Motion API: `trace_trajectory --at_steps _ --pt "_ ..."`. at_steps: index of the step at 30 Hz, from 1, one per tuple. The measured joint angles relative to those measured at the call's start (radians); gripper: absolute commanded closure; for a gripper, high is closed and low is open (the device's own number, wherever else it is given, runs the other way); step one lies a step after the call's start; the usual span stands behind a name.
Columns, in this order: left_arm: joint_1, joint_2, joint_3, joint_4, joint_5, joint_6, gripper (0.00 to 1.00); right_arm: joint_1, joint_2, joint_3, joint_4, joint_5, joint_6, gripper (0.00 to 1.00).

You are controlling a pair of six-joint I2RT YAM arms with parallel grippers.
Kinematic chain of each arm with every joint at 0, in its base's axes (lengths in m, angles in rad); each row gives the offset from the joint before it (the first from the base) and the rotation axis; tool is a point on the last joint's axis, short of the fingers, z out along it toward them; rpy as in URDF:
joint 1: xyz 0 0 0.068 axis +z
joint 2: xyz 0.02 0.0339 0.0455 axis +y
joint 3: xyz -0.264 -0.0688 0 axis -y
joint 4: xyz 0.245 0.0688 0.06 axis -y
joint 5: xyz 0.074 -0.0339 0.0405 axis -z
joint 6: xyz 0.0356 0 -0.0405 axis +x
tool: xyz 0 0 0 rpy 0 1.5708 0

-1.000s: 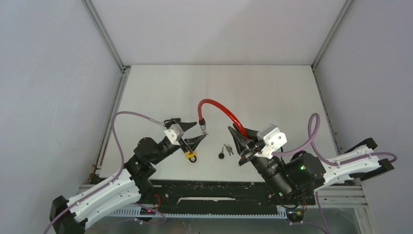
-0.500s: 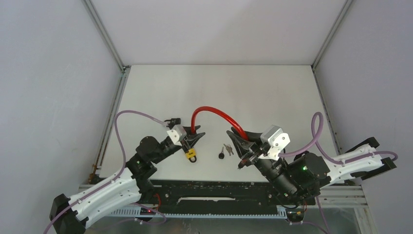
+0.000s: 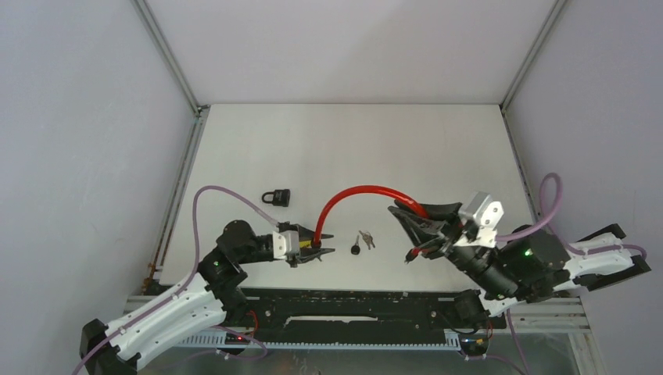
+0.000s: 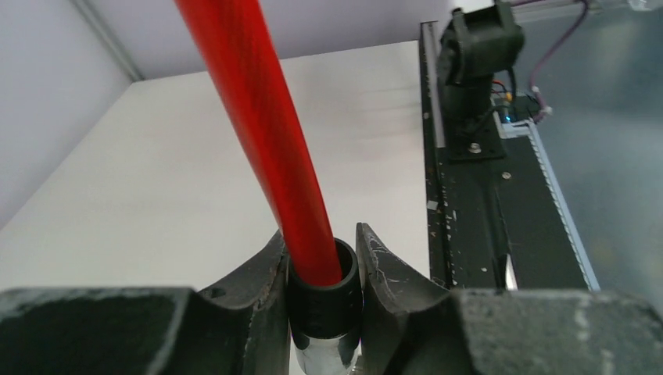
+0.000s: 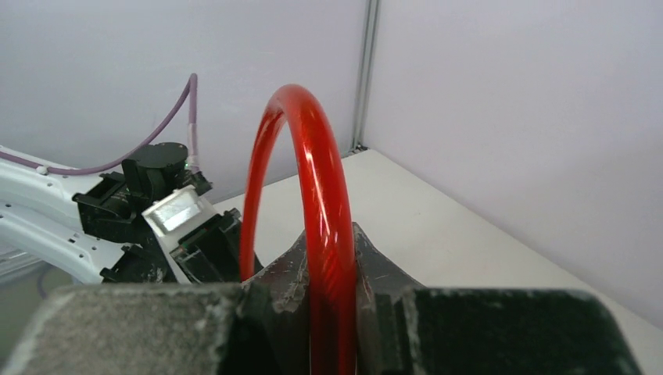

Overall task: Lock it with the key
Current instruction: Lock the lock.

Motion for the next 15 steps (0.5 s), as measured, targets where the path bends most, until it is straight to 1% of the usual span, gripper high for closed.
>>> trace_trajectory --at_steps 3,6,9,10,13,14,15 --pt "0.0 -0.032 0.002 -0.043 0.055 0.03 0.95 -0.025 -0.062 0.0 -0.08 -0.048 0.043 1.0" --pt "0.0 -0.045 0.016 -0.074 0.079 0.044 0.82 -0.038 -0.097 0.0 -0.126 -0.072 0.07 1.0" --pt "0.0 -0.039 0.03 -0.101 0.085 0.051 0.61 -0.043 -0.094 0.0 -0.152 -0.089 0.089 1.0" --pt "0.0 -0.035 0.031 -0.106 0.088 0.051 0.56 -0.043 -0.089 0.0 -0.158 -0.094 0.095 1.0" --pt "0.0 -0.023 0.034 -0.124 0.092 0.052 0.5 -0.045 -0.072 0.0 -0.164 -0.1 0.103 1.0" --pt "0.0 -0.021 0.036 -0.129 0.092 0.051 0.44 -0.046 -0.067 0.0 -0.165 -0.101 0.104 1.0" --pt "0.0 -0.019 0.04 -0.133 0.092 0.05 0.33 -0.047 -0.061 0.0 -0.165 -0.101 0.105 1.0"
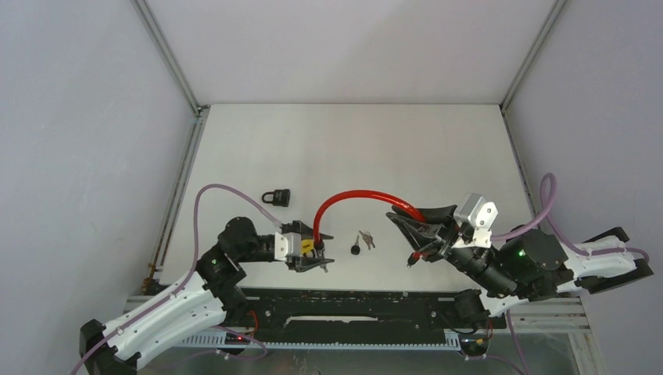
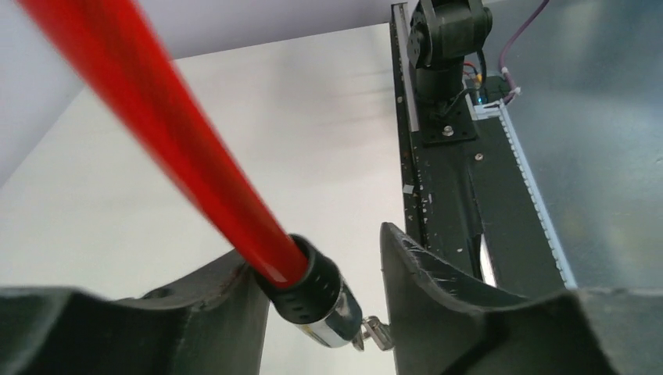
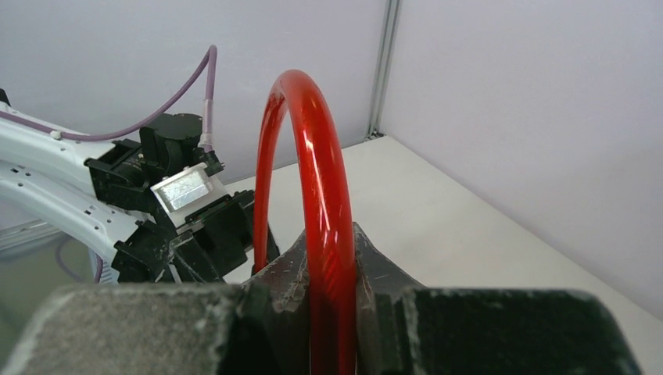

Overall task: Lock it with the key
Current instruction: Lock the lock.

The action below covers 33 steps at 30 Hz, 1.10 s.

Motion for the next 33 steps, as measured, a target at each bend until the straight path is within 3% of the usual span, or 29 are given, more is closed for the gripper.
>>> trace_trajectory --at_steps 1,2,4,14,21,29,33 --pt "0.0 0.002 0.004 -0.003 0.0 -0.001 0.27 0.0 0.005 0.0 0.0 -0.002 0.002 1.0" --pt "0.0 0.002 0.009 -0.005 0.0 -0.002 0.14 -0.001 0.01 0.0 0.0 -0.002 0.002 1.0" --pt "0.0 0.002 0.021 -0.012 -0.005 -0.008 0.06 -0.001 0.017 0.0 0.0 -0.002 0.002 1.0" --pt "0.0 -0.103 0.039 -0.051 -0.085 -0.035 0.0 -0.002 0.043 0.0 0.0 0.035 -0.014 1.0" --pt "0.0 -0.227 0.041 -0.058 -0.275 -0.089 0.0 -0.002 0.053 0.0 -0.001 0.043 -0.019 1.0" --pt "0.0 -0.17 0.127 -0.086 -0.386 -0.122 0.0 -0.004 0.061 0.0 0.002 0.056 -0.019 1.0" --pt "0.0 -0.137 0.093 -0.065 -0.385 -0.14 0.02 -0.004 0.068 0.0 0.033 0.062 -0.018 1.0"
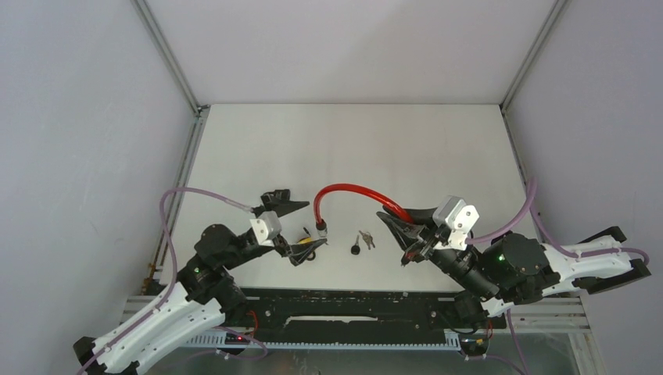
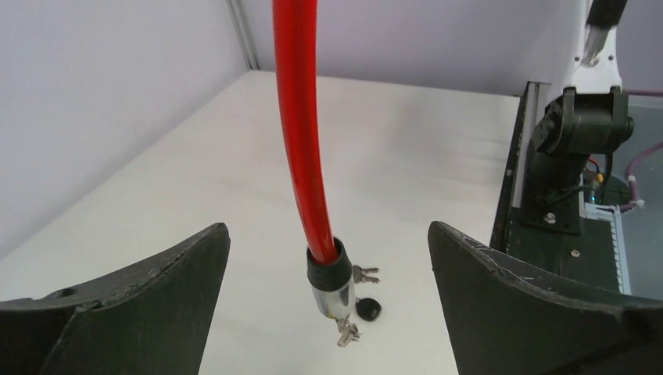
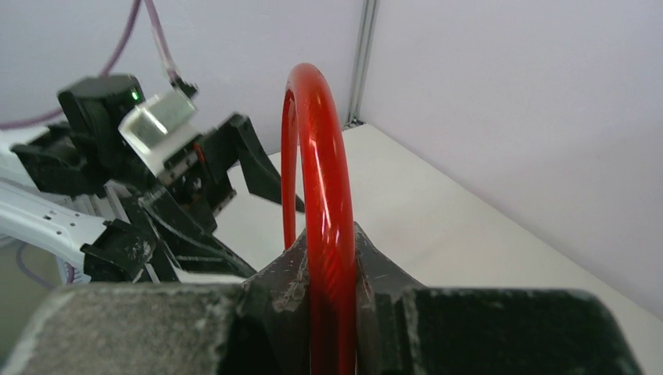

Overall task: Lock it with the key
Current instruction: Lock the lock.

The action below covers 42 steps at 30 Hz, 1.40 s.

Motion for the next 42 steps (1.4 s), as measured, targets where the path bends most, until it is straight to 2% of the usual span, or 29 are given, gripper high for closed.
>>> trace_trajectory --at_steps 4,8,16,22,25,28,35,42 --pt "0.0 -0.012 -0.108 0.046 0.004 -0.027 0.07 0.001 0.003 0.0 0.04 -0.016 -0.002 1.0" --pt "0.0 -0.016 -0.155 0.047 0.004 -0.045 0.14 0.005 0.012 0.0 0.076 -0.033 -0.011 1.0" --pt "0.0 -0.017 -0.158 0.058 0.008 -0.045 0.43 0.009 0.022 0.0 0.103 -0.046 -0.026 1.0" --pt "0.0 -0.003 -0.158 0.056 0.039 -0.044 0.42 0.011 0.018 0.0 0.106 -0.046 -0.03 1.0" --pt "0.0 -0.003 -0.158 0.052 0.049 -0.043 0.55 0.013 0.012 0.0 0.106 -0.046 -0.031 1.0" --pt "0.0 -0.006 -0.158 0.05 0.054 -0.04 0.75 0.014 0.002 0.0 0.106 -0.046 -0.037 1.0" --pt "0.0 -0.016 -0.158 0.042 0.058 -0.032 0.92 0.018 -0.006 0.0 0.101 -0.046 -0.041 1.0" --pt "0.0 -0.019 -0.155 0.001 0.134 0.024 0.97 0.02 -0.031 0.0 0.052 -0.097 -0.04 1.0"
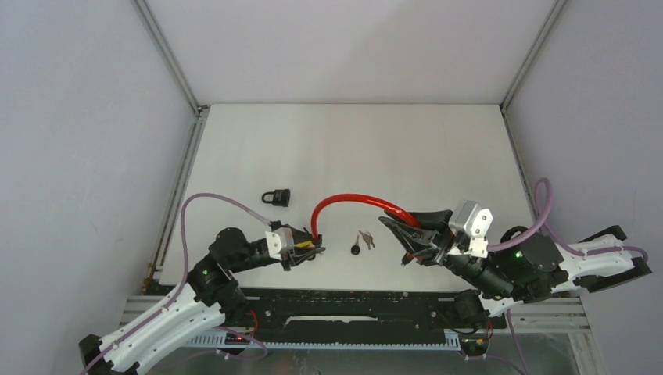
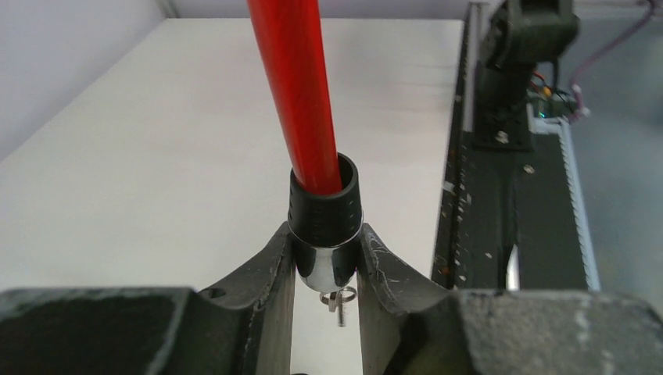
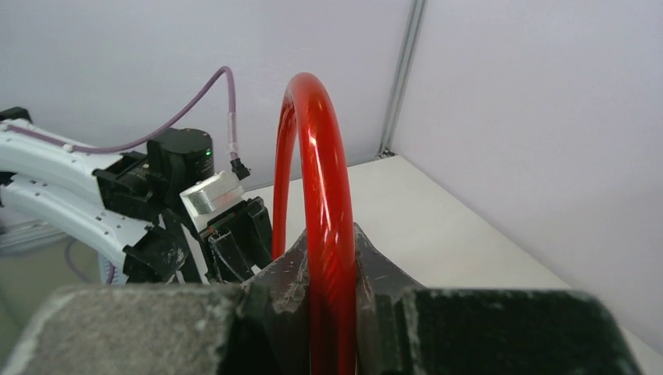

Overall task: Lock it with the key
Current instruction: Lock the lock.

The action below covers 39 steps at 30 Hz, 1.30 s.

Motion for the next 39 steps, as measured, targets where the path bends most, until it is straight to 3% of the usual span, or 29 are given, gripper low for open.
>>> trace_trajectory --at_steps 10,13,16,17,18,19,30,39 --pt "0.0 0.055 0.126 -0.257 0.314 0.272 0.99 0.0 -0.081 0.0 -0.139 -0.134 0.004 1.0" --pt "0.0 0.068 0.138 -0.297 0.357 0.311 0.91 0.0 -0.082 0.0 -0.153 -0.147 0.004 1.0" --pt "0.0 0.08 0.138 -0.317 0.37 0.325 0.64 0.0 -0.079 0.0 -0.169 -0.15 0.004 1.0" --pt "0.0 0.084 0.138 -0.319 0.37 0.325 0.47 0.0 -0.078 0.0 -0.172 -0.15 0.004 1.0" --pt "0.0 0.084 0.138 -0.32 0.368 0.323 0.17 0.0 -0.077 0.0 -0.175 -0.149 0.004 1.0" --pt "0.0 0.084 0.138 -0.319 0.36 0.315 0.03 0.0 -0.076 0.0 -0.177 -0.149 0.004 1.0" --pt "0.0 -0.004 0.138 -0.295 0.207 0.235 0.0 0.0 -0.071 0.0 -0.193 -0.109 0.014 1.0" --pt "0.0 -0.07 0.154 -0.153 -0.087 -0.051 0.0 -0.007 -0.035 0.0 -0.214 -0.013 0.044 1.0"
